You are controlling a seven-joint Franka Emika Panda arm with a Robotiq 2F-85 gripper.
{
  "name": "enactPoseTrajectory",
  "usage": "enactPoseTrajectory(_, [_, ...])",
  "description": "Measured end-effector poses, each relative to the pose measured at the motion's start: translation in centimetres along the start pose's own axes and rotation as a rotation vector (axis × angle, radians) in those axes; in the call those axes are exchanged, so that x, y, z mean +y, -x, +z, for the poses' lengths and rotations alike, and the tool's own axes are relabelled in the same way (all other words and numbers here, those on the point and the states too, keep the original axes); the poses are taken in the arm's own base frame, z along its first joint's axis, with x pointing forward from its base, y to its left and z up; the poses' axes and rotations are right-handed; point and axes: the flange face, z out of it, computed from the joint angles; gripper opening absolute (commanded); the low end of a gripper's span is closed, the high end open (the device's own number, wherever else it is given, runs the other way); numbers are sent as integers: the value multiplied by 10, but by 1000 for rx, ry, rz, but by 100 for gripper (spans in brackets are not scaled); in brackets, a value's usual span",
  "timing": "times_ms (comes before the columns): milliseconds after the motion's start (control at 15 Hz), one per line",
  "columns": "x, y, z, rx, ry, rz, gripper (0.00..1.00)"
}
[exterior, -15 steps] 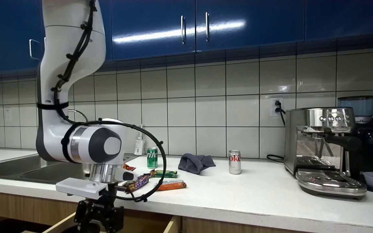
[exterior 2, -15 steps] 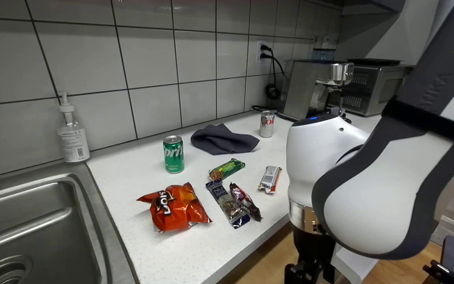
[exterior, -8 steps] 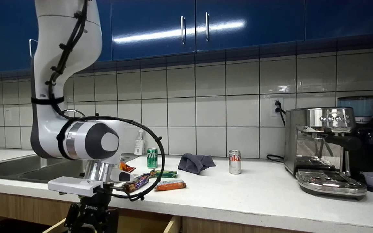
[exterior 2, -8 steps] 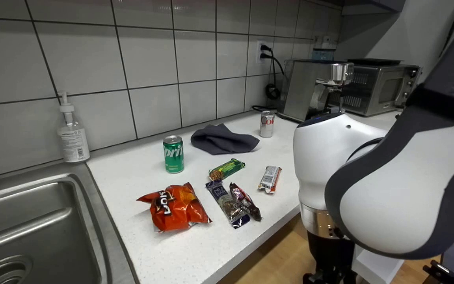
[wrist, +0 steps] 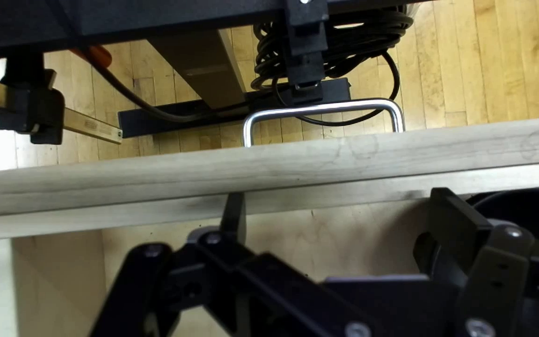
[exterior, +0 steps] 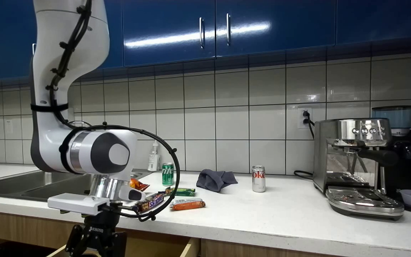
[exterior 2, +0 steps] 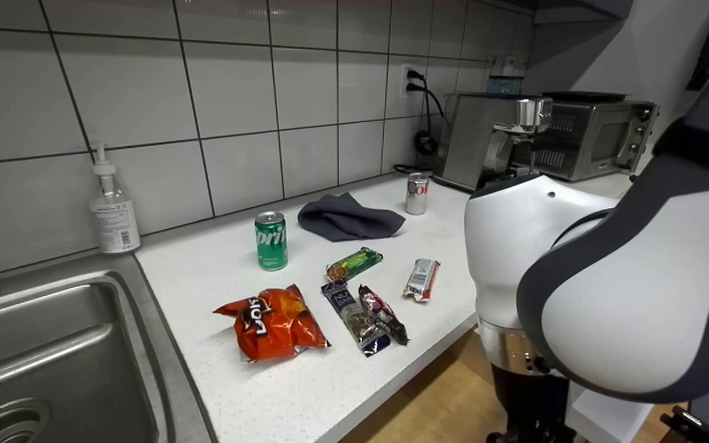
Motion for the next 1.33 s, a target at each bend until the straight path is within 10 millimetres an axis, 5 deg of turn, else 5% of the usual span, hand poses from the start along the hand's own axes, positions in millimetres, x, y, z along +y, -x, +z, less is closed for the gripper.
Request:
enactPoseTrajectory(533, [-1, 5, -29, 15, -26, 25, 100])
enactPoseTrajectory(1333, [7, 6, -116, 149, -81, 174, 100])
